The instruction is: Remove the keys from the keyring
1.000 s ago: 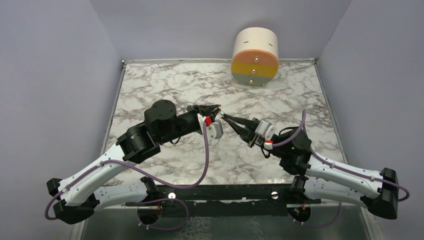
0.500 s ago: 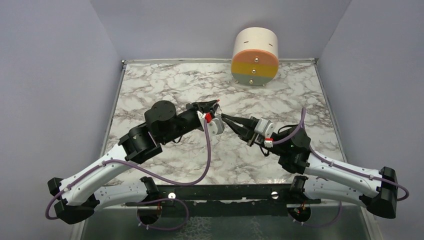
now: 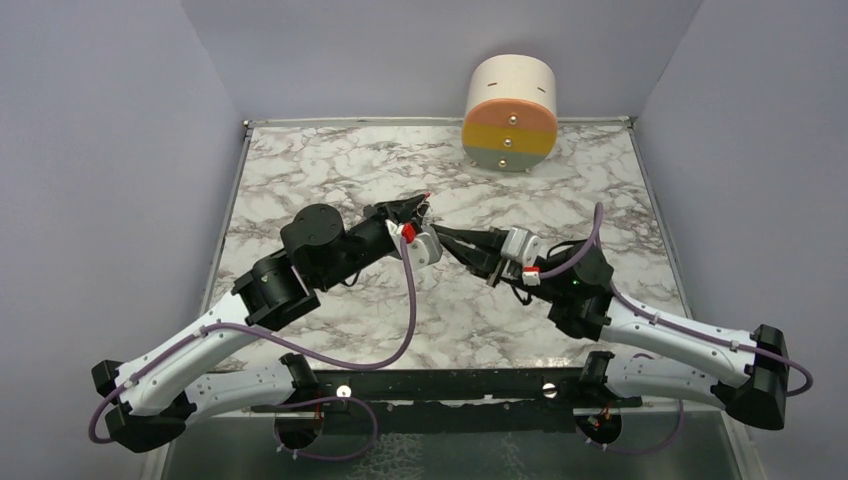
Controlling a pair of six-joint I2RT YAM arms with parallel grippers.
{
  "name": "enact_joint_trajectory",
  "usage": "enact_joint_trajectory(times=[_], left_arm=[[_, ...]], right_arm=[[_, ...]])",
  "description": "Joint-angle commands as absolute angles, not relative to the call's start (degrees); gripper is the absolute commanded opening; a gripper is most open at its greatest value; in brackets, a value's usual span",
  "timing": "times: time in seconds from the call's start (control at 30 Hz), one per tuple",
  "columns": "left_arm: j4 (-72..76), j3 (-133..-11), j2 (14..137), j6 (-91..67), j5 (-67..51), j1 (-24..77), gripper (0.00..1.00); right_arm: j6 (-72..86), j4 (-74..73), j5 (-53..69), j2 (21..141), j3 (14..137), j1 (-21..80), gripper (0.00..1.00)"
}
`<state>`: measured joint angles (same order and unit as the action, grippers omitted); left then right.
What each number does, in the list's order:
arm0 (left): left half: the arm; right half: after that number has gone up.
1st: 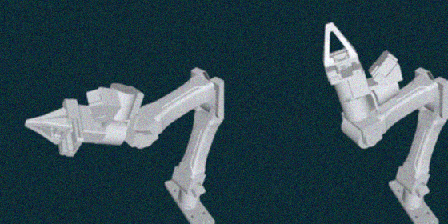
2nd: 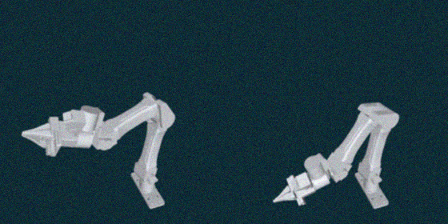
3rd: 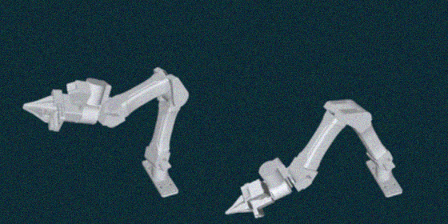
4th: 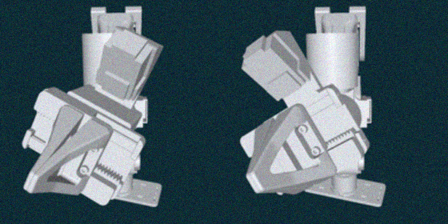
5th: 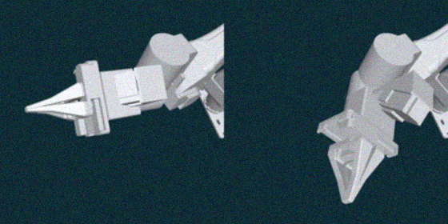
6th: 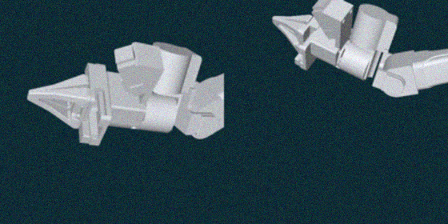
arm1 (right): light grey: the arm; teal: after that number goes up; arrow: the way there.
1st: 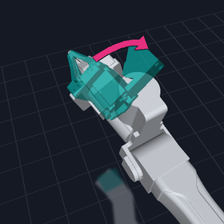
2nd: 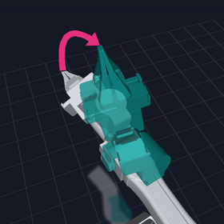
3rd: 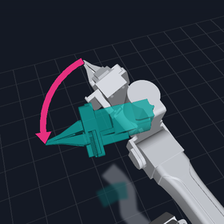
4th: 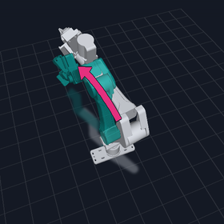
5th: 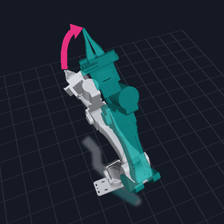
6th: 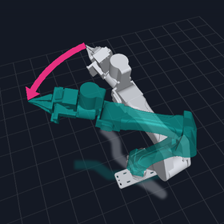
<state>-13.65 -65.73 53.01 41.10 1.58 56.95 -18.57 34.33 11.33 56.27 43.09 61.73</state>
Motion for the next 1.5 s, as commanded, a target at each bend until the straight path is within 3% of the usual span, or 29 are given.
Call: enact_joint_trajectory(times=[0.0, 0.13, 0.2, 0.33, 0.43, 0.6, 0.77, 1.0, 1.17, 1.3, 1.47], left_arm=[[-9.2, -65.2, 52.5, 41.0, 0.7, 57.1, 0.0], [-7.8, -64.2, 51.6, 41.4, 0.3, 57.1, 0.0], [-7.2, -63.8, 51.1, 41.6, 0.1, 57.1, 0.0], [-7.2, -63.9, 50.7, 42.0, -0.7, 57.1, 0.0], [-7.2, -64.0, 50.5, 42.0, -0.7, 57.1, 0.0], [-6.3, -63.5, 50.5, 42.2, -0.4, 57.1, 0.0], [-3.3, -61.1, 49.8, 42.7, -1.3, 57.1, 0.0], [3.5, -56.1, 48.8, 43.3, -3.2, 57.1, 0.0], [4.5, -55.1, 48.1, 43.4, -5.7, 57.1, 0.0], [5.6, -54.1, 46.7, 43.4, -7.0, 57.1, 0.0], [5.7, -53.3, 45.0, 43.4, -9.1, 57.1, 0.0]], right_arm=[[-16.5, 33.5, 18.3, 59.0, 45.7, 62.4, 0.02], [-15.7, 31.0, 18.9, 59.3, 46.5, 62.5, 0.03], [-15.6, 29.0, 17.5, 59.0, 46.8, 62.4, 0.15], [-16.6, 26.8, 13.8, 56.1, 45.9, 62.5, 0.2], [-16.7, 26.2, 11.3, 52.7, 45.0, 62.5, 0.3], [-14.6, 25.3, 8.3, 46.7, 43.9, 62.5, 0.37], [-13.1, 26.6, 0.0, 42.6, 42.3, 62.4, 0.38], [-6.3, 31.4, -9.0, 43.0, 42.2, 62.5, 0.21], [-0.3, 24.5, -9.6, 45.9, 48.8, 62.4, 0.1], [6.1, 15.4, -10.1, 48.0, 55.2, 62.5, 0.27], [11.6, 6.0, -7.0, 47.8, 61.5, 62.4, 0.31]])
